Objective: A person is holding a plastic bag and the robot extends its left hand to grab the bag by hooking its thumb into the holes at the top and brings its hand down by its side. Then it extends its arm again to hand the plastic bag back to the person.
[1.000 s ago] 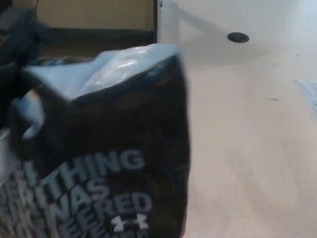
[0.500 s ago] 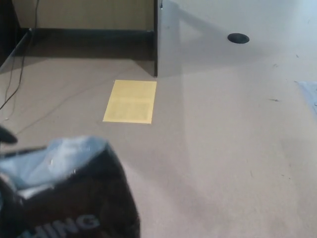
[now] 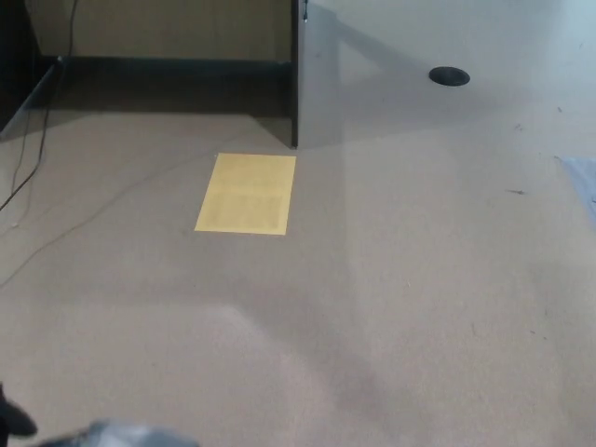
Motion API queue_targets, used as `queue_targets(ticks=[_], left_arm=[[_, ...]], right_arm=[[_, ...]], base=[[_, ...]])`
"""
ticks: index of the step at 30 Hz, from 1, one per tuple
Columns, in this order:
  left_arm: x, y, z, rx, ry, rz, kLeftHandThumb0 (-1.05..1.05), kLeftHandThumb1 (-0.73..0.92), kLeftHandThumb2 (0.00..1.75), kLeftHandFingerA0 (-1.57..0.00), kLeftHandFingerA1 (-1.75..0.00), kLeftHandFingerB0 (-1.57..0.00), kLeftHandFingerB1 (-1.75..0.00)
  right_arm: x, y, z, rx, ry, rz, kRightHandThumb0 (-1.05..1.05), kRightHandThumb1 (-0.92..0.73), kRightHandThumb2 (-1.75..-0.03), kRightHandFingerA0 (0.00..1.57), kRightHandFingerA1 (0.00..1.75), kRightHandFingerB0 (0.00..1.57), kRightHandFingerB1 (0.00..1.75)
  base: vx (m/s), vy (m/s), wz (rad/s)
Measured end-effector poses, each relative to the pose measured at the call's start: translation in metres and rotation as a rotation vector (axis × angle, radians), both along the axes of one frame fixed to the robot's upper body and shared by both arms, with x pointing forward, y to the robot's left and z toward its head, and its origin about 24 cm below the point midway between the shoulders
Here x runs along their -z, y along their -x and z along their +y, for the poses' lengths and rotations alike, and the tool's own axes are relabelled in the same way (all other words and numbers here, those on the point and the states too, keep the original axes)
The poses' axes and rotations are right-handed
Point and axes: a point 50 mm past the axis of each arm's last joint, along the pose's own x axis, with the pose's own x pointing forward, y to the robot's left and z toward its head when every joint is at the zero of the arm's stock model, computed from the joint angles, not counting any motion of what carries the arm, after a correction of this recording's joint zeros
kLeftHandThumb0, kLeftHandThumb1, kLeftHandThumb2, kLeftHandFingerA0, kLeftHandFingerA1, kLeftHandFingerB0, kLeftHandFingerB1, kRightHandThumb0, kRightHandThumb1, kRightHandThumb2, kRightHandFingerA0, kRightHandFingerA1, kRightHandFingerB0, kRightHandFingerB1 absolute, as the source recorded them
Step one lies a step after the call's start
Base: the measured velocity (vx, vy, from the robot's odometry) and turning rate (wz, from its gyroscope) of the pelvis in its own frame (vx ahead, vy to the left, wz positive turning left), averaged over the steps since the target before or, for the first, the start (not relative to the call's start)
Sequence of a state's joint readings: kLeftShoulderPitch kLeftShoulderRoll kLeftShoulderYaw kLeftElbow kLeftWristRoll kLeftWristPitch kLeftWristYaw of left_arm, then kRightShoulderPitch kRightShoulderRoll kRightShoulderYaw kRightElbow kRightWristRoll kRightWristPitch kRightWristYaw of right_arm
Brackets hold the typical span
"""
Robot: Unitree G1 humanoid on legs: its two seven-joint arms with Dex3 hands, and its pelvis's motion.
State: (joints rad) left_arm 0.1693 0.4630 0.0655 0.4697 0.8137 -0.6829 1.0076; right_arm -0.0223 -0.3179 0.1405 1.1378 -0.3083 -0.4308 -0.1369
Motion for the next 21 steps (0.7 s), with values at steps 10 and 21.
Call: queue_targets(ticks=[10, 21], left_arm=[[0.046, 0.013, 0.02, -0.124, -0.05, 0.203, -0.16, 0.55, 0.94, -1.24, -1.41, -0.87, -1.19], [0.058, 0.003, 0.018, -0.143, -0.08, 0.224, -0.15, 0.68, 0.76, -0.88, -1.75, -0.68, -1.55]], right_arm=[[0.002, 0.007, -0.001, 0.008, -0.001, 0.001, -0.31, -0.68, -0.61, 0.73, 0.55, 0.54, 0.4], [0.001, 0.002, 0.0, 0.003, -0.002, -0.015, -0.32, -0.68, -0.61, 0.71, 0.58, 0.55, 0.4]], base=[[0.0, 0.0, 0.0], [0.0, 0.0, 0.0]])
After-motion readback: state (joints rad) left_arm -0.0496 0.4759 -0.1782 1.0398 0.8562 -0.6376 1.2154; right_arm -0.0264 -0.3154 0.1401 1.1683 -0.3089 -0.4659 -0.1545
